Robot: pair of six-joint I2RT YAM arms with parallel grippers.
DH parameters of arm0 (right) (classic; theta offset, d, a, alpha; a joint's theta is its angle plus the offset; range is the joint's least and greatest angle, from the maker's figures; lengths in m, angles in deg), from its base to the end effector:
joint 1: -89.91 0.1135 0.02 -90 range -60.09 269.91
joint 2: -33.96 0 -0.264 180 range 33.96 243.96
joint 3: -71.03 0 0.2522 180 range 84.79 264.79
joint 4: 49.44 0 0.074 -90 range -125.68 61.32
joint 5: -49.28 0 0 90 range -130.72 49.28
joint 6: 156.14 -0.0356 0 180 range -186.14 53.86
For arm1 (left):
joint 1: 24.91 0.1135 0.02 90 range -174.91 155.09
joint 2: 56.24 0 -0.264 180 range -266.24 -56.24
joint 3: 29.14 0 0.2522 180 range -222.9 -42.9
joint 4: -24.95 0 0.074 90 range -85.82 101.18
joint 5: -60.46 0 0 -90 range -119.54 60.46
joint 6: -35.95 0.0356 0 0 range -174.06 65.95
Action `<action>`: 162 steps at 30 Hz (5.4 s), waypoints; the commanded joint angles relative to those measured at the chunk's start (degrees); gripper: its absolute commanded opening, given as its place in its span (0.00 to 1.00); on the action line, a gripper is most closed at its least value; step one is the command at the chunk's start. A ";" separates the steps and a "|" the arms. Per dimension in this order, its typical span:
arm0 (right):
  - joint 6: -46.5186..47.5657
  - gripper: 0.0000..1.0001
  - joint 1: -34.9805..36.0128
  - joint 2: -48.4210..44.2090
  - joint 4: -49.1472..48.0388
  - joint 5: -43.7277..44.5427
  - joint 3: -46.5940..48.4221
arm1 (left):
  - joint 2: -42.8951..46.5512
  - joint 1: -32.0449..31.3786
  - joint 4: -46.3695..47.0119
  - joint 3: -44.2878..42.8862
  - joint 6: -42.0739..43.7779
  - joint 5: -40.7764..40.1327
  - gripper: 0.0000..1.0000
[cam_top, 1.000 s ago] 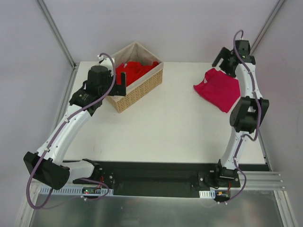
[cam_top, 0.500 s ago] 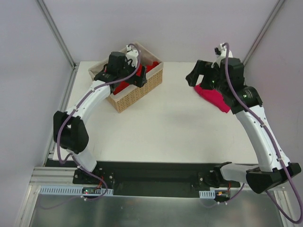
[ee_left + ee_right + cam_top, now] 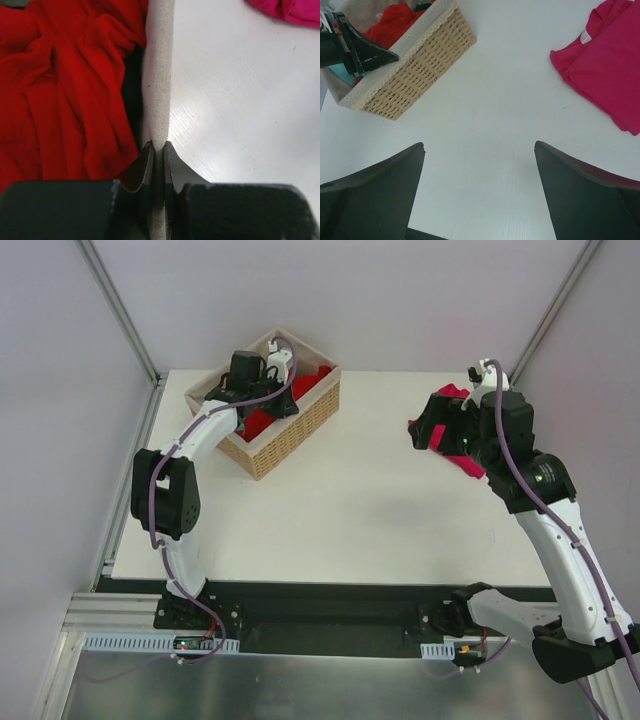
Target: Fold and stack the t-shirts
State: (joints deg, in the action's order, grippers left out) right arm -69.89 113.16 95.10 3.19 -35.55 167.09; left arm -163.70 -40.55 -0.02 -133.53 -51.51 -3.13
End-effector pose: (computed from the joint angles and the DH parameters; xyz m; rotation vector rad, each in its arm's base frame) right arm 0.1884 0.0774 0.4558 -0.2579 1.8678 0.2386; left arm 0.4238 -0.1351 0.3021 0.6062 1.9694 -0.6154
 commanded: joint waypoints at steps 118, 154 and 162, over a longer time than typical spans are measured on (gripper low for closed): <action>1.55 0.96 9.98 -2.70 -5.65 2.57 -14.36 | 1.81 26.63 -7.96 0.72 -16.70 -41.89 0.00; -1.17 0.96 18.15 -8.85 -0.47 14.34 -17.88 | 25.90 -18.98 0.99 20.64 -22.93 -16.74 0.00; -1.09 0.96 18.24 -9.64 0.76 15.22 -18.93 | 23.87 -25.75 8.83 35.42 -27.24 -19.12 0.00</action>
State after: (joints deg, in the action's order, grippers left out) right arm -70.44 131.06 86.67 2.80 -22.00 148.60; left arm -141.80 -63.87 0.05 -99.78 -75.66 -19.78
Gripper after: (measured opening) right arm 0.965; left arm 0.048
